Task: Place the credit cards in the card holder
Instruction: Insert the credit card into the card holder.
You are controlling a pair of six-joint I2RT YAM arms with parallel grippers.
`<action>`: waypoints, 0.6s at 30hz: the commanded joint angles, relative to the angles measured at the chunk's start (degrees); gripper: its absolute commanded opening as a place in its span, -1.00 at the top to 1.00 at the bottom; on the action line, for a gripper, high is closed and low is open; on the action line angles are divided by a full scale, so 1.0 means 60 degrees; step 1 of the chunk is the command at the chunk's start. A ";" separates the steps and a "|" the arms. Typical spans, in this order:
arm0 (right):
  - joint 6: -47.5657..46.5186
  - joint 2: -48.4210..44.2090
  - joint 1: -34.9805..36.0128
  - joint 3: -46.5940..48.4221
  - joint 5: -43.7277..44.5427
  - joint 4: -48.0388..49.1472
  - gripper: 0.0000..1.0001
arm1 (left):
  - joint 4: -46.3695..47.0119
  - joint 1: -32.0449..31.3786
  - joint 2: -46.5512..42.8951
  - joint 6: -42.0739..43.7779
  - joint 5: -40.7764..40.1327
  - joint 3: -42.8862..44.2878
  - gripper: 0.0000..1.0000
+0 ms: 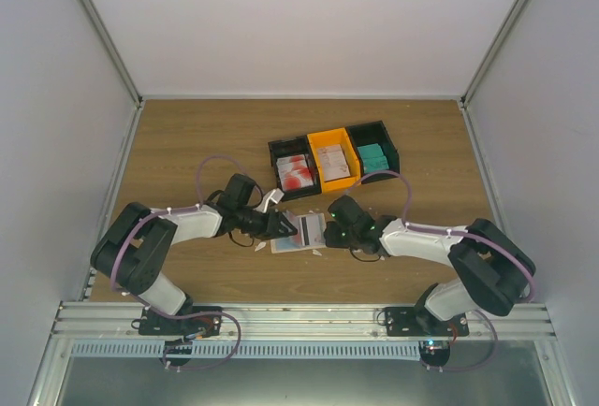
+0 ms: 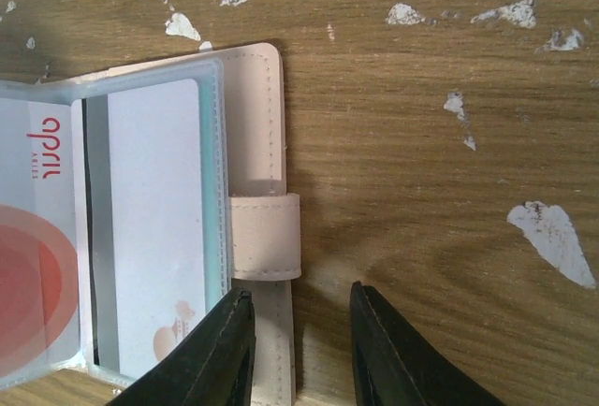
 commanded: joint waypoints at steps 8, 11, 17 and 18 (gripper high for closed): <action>-0.0065 -0.0724 -0.0067 -0.0063 0.0539 -0.0049 0.32 | 0.1013 -0.0489 0.0126 -0.0123 0.0395 0.0480 0.16; -0.0678 -0.0970 -0.0057 -0.0158 -0.0135 0.0550 0.23 | 0.1055 -0.0584 0.0264 -0.0118 0.0361 0.0563 0.16; -0.1484 -0.1092 -0.0004 -0.0340 -0.2058 0.2019 0.09 | 0.0928 -0.0649 0.0374 -0.0093 -0.0046 0.0582 0.14; -0.1501 -0.1096 -0.0005 -0.0358 -0.2227 0.2123 0.07 | 0.0911 -0.0649 0.0356 -0.0071 -0.0094 0.0570 0.14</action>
